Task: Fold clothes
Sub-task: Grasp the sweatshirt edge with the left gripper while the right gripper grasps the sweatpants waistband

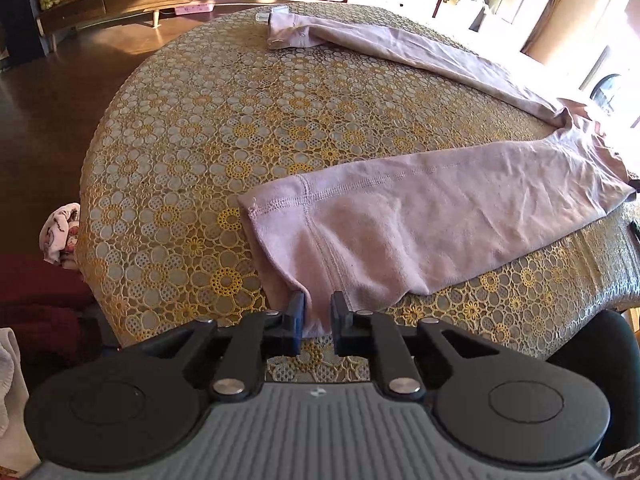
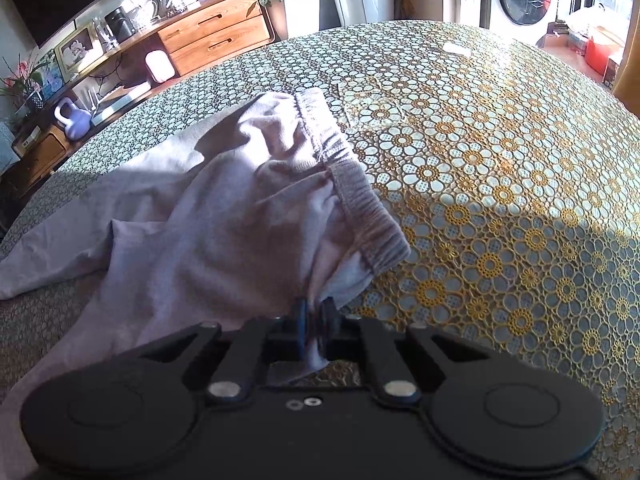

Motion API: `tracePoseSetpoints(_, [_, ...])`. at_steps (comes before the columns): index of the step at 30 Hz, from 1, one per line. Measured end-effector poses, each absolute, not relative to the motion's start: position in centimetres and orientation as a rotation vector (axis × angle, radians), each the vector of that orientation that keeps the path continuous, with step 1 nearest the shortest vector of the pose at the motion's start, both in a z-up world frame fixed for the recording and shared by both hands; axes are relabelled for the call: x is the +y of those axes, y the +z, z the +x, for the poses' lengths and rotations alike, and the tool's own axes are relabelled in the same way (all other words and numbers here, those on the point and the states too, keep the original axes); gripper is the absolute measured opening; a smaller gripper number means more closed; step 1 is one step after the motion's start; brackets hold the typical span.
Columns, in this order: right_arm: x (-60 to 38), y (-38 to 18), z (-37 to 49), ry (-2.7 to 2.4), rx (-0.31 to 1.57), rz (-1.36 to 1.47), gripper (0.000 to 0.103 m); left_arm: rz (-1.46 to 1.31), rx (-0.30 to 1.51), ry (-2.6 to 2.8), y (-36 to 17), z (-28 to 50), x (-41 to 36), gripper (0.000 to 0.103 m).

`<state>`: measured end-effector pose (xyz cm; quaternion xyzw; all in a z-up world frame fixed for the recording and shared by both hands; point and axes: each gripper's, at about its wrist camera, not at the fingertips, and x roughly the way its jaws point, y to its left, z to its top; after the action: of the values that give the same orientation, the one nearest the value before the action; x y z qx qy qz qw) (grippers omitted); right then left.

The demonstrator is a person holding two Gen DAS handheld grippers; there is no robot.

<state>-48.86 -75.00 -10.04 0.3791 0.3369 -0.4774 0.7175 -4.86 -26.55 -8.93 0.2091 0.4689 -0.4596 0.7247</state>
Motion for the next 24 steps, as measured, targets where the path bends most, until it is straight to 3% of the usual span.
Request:
tracePoseSetpoints(3, [-74.7,-9.9,-48.7,-1.051,0.752,0.844,0.103,0.515,1.024,-1.062,-9.0,-5.9,-26.4,0.051])
tracePoseSetpoints(4, [-74.6,-9.9,-48.7,-1.047,0.754,0.843,0.103,0.523,1.01,-1.075,-9.0,-6.2,-26.2,0.074])
tracePoseSetpoints(5, [-74.5,-9.9,-48.6,-1.045,0.755,0.841,0.103,0.529,0.991,-1.084,-9.0,-6.6,-26.1,0.078])
tracePoseSetpoints(15, [-74.6,-9.8,-48.3,-1.029,0.755,0.845,0.103,0.514,0.968,-1.076,-10.0,-6.1,-27.1,0.078])
tracePoseSetpoints(16, [-74.7,-9.8,-48.4,-1.028,0.755,0.845,0.103,0.506,0.963,-1.073,-10.0,-6.0,-27.2,0.074])
tracePoseSetpoints(18, [-74.7,-10.0,-48.4,-1.023,0.754,0.848,0.103,0.511,0.94,-1.068,-9.8,-6.1,-27.3,0.051])
tracePoseSetpoints(19, [-74.8,-10.0,-48.4,-1.02,0.753,0.85,0.103,0.511,0.932,-1.064,-9.7,-6.1,-27.4,0.031])
tracePoseSetpoints(24, [-74.7,-10.1,-48.5,-0.98,0.743,0.864,0.103,0.455,0.946,-1.052,-9.6,-5.6,-27.1,0.017])
